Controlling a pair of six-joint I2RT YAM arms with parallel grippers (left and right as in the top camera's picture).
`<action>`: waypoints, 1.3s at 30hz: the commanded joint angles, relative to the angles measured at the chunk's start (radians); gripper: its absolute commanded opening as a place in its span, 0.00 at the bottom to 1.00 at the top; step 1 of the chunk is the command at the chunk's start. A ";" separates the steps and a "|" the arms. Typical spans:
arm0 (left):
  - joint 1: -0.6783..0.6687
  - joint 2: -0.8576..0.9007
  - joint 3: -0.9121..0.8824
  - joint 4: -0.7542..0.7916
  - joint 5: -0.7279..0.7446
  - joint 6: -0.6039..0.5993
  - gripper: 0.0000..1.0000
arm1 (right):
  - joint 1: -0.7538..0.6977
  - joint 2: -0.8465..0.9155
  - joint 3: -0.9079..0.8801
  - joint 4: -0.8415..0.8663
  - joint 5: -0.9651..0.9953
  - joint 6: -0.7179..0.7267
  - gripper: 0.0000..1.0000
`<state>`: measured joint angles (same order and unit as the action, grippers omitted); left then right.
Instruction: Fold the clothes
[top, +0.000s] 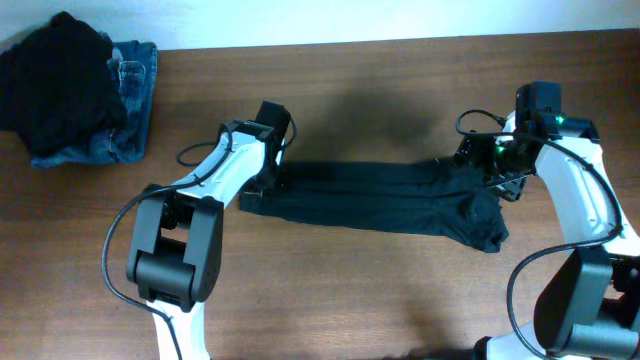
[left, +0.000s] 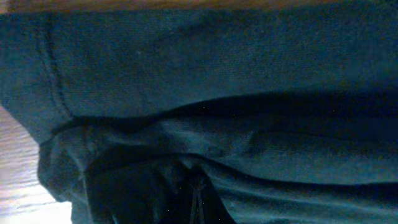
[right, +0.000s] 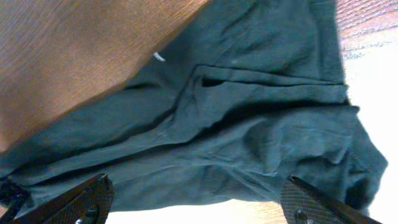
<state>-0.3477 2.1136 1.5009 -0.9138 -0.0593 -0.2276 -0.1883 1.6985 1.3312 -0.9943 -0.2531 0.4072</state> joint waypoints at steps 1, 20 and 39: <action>0.005 0.022 0.005 -0.019 -0.138 0.016 0.02 | -0.001 0.023 -0.017 0.004 -0.005 -0.011 0.91; 0.022 0.022 0.005 -0.049 -0.147 -0.060 0.01 | 0.046 0.142 -0.024 0.032 -0.005 -0.011 0.77; 0.022 0.022 0.005 -0.075 -0.148 -0.060 0.51 | 0.122 0.294 -0.026 0.026 0.203 0.029 0.04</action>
<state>-0.3271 2.1189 1.5055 -0.9920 -0.2199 -0.2844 -0.0692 1.9823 1.3144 -0.9615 -0.1169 0.4175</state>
